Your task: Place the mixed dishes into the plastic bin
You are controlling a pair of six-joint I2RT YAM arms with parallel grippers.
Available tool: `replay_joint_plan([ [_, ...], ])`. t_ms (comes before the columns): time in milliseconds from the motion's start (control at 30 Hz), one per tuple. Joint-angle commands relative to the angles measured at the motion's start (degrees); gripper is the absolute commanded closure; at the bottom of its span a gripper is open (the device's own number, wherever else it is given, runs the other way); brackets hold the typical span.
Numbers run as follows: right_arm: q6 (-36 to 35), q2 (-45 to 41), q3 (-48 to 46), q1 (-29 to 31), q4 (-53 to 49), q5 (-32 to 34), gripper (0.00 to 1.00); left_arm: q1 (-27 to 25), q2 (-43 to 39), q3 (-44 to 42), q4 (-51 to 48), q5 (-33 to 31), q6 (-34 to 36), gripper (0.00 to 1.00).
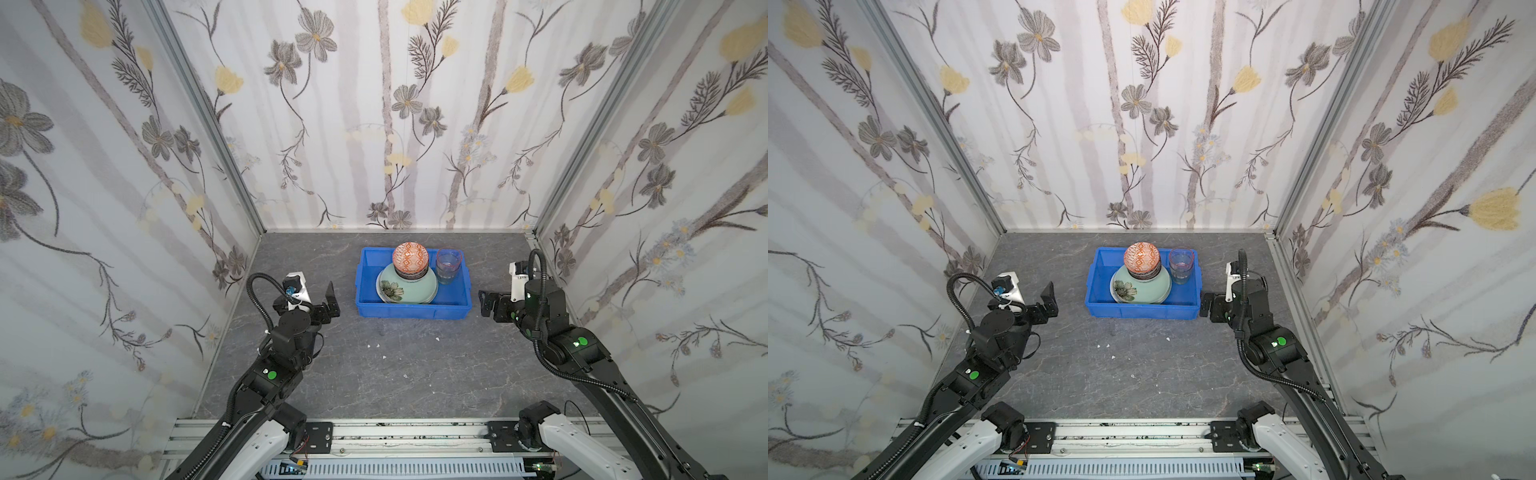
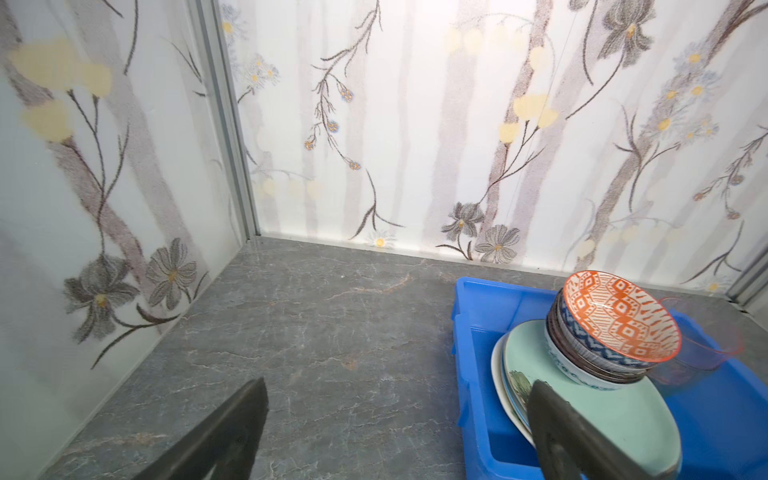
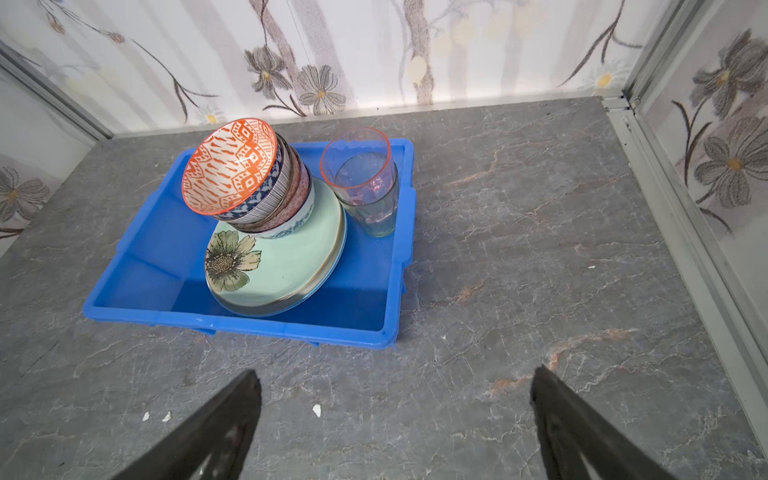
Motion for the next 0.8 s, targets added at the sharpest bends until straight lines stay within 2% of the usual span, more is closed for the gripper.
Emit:
replay_joint_plan([
  [0, -2.6, -0.5, -1.9, 0.0, 8.0, 2.1, 0.00, 0.4, 1.3, -0.8, 6.1, -3.0, 4.9, 0.00],
  [100, -5.7, -1.9, -7.6, 0.0, 15.5, 3.1, 0.00, 2.4, 3.5, -4.7, 13.5, -1.8, 7.9, 0.00],
  [167, -5.6, -2.8, -10.4, 0.0, 19.3, 5.0, 0.00, 5.9, 4.7, -7.9, 19.9, 2.7, 6.9, 0.00],
  [300, -8.4, -3.7, -13.1, 0.0, 24.3, 7.1, 0.00, 17.0, 10.0, -11.4, 25.8, 14.6, 0.3, 0.00],
  [467, -11.0, -2.5, -13.5, 0.0, 25.7, 10.3, 0.00, 29.4, 18.8, -11.2, 32.3, 28.3, -3.7, 0.00],
  [567, -12.0, -0.9, -13.5, 0.0, 26.3, 10.7, 0.00, 31.4, 24.4, -12.6, 40.9, 28.1, -2.0, 0.00],
  [767, -12.6, 3.8, -11.7, 0.0, 24.3, 12.8, 0.00, 31.6, 33.6, -11.8, 46.7, 31.1, -1.5, 0.00],
])
